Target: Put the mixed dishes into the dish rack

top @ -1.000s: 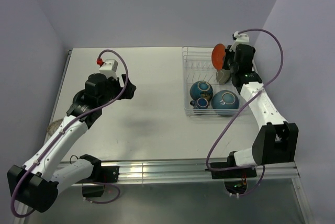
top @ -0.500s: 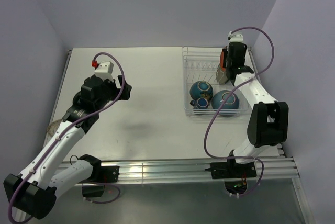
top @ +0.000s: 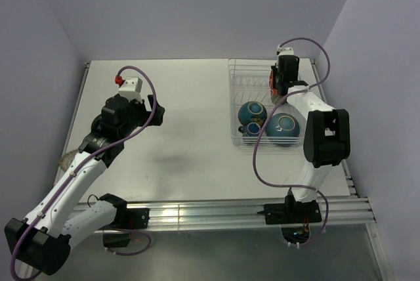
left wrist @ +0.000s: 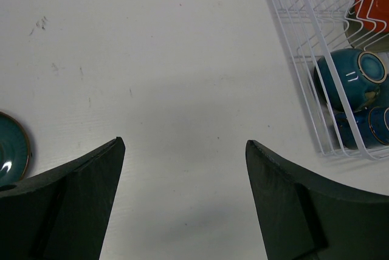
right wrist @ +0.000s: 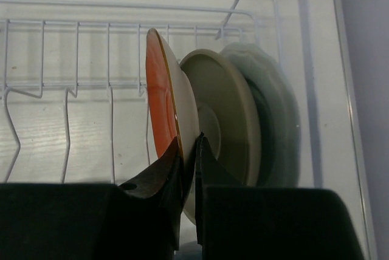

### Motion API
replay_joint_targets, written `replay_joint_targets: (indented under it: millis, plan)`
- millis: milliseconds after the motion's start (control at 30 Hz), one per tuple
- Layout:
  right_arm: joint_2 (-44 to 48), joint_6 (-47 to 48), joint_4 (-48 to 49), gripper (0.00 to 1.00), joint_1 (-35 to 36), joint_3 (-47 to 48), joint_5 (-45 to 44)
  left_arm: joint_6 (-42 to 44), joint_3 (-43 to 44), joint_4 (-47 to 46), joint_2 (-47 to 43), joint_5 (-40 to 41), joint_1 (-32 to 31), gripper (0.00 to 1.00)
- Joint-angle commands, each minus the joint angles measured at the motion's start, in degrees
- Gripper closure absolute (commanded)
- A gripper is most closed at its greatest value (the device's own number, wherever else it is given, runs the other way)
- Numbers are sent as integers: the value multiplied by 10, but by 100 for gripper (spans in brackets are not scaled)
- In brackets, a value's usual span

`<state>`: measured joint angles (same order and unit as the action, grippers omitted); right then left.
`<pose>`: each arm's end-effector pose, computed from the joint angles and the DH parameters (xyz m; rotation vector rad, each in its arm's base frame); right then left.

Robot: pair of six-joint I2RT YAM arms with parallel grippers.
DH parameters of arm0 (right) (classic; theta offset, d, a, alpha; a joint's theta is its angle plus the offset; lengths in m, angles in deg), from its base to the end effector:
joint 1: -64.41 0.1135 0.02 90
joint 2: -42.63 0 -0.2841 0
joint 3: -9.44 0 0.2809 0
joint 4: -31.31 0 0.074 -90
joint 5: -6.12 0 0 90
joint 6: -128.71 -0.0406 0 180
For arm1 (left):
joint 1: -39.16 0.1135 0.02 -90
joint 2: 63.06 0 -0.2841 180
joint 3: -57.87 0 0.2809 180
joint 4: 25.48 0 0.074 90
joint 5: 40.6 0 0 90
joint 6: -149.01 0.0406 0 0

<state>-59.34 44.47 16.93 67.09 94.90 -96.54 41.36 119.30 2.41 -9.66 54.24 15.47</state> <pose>0.4457 0.0120 0.2533 -0.0228 2.1064 -0.2652 0.2179 -0.0918 0.3419 0.0446 1.9365 -0.4032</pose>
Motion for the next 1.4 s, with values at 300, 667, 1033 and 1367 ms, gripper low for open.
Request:
replay_joint_targets:
  millis: [300,667,1033,1367]
  plan:
    - [-71,-6,-23,96,4,62,34,8,-1,-10,0,4,2,13]
    - [-46,2,-39,51,4,54,37,4,-5,-12,12,9,5,13]
    - [96,32,-86,43,5,47,72,-27,-10,-20,35,0,40,11]
    - [237,137,-269,39,11,12,561,-199,-45,-89,150,-184,273,16]
